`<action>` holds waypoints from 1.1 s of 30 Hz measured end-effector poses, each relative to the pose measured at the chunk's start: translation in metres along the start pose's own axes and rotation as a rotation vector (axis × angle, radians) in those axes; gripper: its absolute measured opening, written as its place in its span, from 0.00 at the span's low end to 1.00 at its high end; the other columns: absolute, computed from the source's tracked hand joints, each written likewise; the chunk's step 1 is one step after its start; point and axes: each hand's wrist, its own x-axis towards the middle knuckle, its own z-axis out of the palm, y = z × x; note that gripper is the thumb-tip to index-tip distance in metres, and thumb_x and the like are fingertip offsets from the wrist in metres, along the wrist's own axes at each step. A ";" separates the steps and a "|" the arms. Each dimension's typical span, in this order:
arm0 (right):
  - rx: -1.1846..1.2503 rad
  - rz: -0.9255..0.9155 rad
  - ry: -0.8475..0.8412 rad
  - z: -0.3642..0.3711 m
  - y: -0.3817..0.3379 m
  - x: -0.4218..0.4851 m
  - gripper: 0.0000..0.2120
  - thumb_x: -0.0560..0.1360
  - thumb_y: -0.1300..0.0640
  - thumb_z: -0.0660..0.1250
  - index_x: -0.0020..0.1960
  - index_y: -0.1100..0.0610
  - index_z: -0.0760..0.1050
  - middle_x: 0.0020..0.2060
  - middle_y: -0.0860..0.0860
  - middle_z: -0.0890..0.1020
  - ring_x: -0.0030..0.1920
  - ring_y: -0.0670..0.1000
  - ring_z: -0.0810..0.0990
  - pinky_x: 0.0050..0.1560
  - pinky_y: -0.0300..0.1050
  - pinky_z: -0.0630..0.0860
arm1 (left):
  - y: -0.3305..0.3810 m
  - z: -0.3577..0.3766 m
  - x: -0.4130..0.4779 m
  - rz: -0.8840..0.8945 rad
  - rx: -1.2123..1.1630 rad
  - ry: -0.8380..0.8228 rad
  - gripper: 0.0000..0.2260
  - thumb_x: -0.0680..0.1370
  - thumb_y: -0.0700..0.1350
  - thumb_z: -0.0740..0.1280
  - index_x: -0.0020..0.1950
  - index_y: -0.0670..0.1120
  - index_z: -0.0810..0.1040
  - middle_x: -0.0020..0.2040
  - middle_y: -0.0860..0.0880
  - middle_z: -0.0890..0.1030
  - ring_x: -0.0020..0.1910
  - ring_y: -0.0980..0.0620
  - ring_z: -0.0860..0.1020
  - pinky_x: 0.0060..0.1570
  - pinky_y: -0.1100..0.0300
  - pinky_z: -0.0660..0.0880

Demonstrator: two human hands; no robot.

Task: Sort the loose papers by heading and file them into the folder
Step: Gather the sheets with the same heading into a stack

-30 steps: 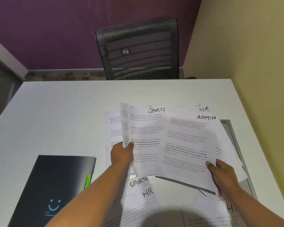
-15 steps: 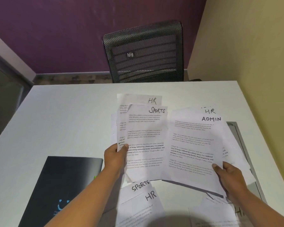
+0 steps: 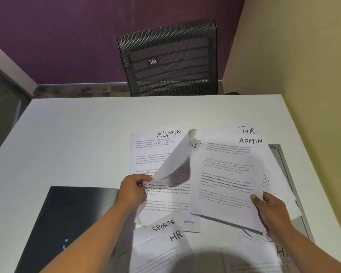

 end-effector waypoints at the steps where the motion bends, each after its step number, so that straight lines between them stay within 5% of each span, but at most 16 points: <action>1: -0.002 -0.001 -0.002 0.000 0.000 -0.001 0.05 0.78 0.61 0.68 0.52 0.57 0.82 0.50 0.53 0.86 0.50 0.58 0.85 0.60 0.60 0.78 | -0.001 0.001 0.000 0.004 0.011 -0.009 0.24 0.73 0.21 0.59 0.40 0.47 0.86 0.40 0.36 0.83 0.32 0.41 0.79 0.34 0.45 0.77; 4: -0.006 -0.015 -0.001 0.001 -0.002 -0.002 0.04 0.79 0.61 0.68 0.50 0.56 0.82 0.49 0.53 0.86 0.49 0.58 0.85 0.59 0.60 0.79 | -0.001 0.002 0.001 0.021 0.128 0.012 0.24 0.72 0.25 0.57 0.35 0.50 0.84 0.30 0.44 0.81 0.26 0.44 0.77 0.29 0.45 0.76; 6: 0.015 -0.010 -0.008 0.001 -0.003 -0.003 0.05 0.79 0.62 0.67 0.50 0.55 0.81 0.50 0.53 0.86 0.50 0.58 0.85 0.59 0.59 0.79 | 0.007 0.003 -0.005 0.056 0.293 0.068 0.15 0.71 0.31 0.60 0.33 0.48 0.79 0.29 0.49 0.79 0.28 0.45 0.77 0.28 0.48 0.78; 8: 0.039 -0.008 -0.013 0.001 -0.003 -0.005 0.05 0.79 0.63 0.67 0.51 0.56 0.81 0.50 0.54 0.86 0.50 0.58 0.85 0.60 0.58 0.78 | 0.017 0.000 -0.012 0.080 0.561 0.194 0.04 0.71 0.42 0.70 0.41 0.50 0.78 0.43 0.49 0.80 0.43 0.43 0.80 0.41 0.48 0.80; 10: 0.048 -0.010 -0.012 0.002 -0.003 -0.007 0.06 0.79 0.63 0.67 0.50 0.56 0.81 0.50 0.53 0.86 0.50 0.57 0.84 0.59 0.55 0.78 | 0.017 0.000 -0.011 -0.019 0.695 0.269 0.22 0.67 0.52 0.78 0.56 0.48 0.75 0.57 0.45 0.75 0.56 0.40 0.76 0.50 0.48 0.77; 13: 0.059 -0.012 -0.003 0.003 -0.005 -0.008 0.07 0.79 0.63 0.67 0.49 0.53 0.81 0.49 0.52 0.86 0.50 0.56 0.84 0.59 0.53 0.78 | 0.024 0.003 -0.008 -0.093 0.509 0.254 0.33 0.64 0.48 0.82 0.62 0.42 0.69 0.60 0.42 0.71 0.56 0.39 0.76 0.50 0.49 0.77; 17: 0.076 0.000 0.003 0.003 -0.003 -0.004 0.06 0.79 0.64 0.67 0.52 0.57 0.81 0.50 0.53 0.85 0.51 0.57 0.84 0.62 0.56 0.77 | 0.030 0.007 -0.002 -0.175 0.244 0.175 0.26 0.66 0.37 0.80 0.56 0.42 0.70 0.49 0.47 0.76 0.41 0.48 0.77 0.43 0.56 0.74; 21: 0.047 -0.006 0.017 0.003 -0.001 -0.002 0.09 0.79 0.62 0.67 0.59 0.60 0.80 0.52 0.54 0.85 0.51 0.57 0.84 0.62 0.56 0.77 | 0.027 0.007 0.007 -0.212 0.051 0.119 0.07 0.68 0.35 0.76 0.42 0.36 0.81 0.38 0.41 0.85 0.36 0.43 0.83 0.45 0.52 0.81; 25: 0.023 -0.024 0.018 0.002 0.002 0.001 0.06 0.78 0.61 0.68 0.53 0.55 0.82 0.51 0.53 0.86 0.50 0.56 0.84 0.59 0.55 0.78 | 0.038 0.006 0.005 -0.211 -0.018 0.086 0.08 0.70 0.32 0.73 0.36 0.39 0.76 0.29 0.42 0.80 0.25 0.50 0.75 0.30 0.63 0.74; 30: 0.019 -0.031 0.019 0.002 0.002 0.000 0.07 0.78 0.61 0.68 0.55 0.56 0.81 0.50 0.53 0.86 0.50 0.56 0.84 0.58 0.53 0.79 | 0.039 0.012 0.001 -0.129 0.022 0.053 0.08 0.71 0.37 0.76 0.46 0.41 0.79 0.43 0.44 0.85 0.37 0.47 0.83 0.34 0.60 0.78; 33: 0.007 -0.037 0.026 0.002 0.002 0.000 0.06 0.78 0.60 0.68 0.54 0.55 0.82 0.50 0.53 0.86 0.49 0.55 0.85 0.58 0.54 0.79 | 0.040 0.025 -0.005 0.026 0.332 0.107 0.19 0.69 0.49 0.79 0.57 0.46 0.80 0.59 0.47 0.82 0.50 0.49 0.82 0.47 0.52 0.81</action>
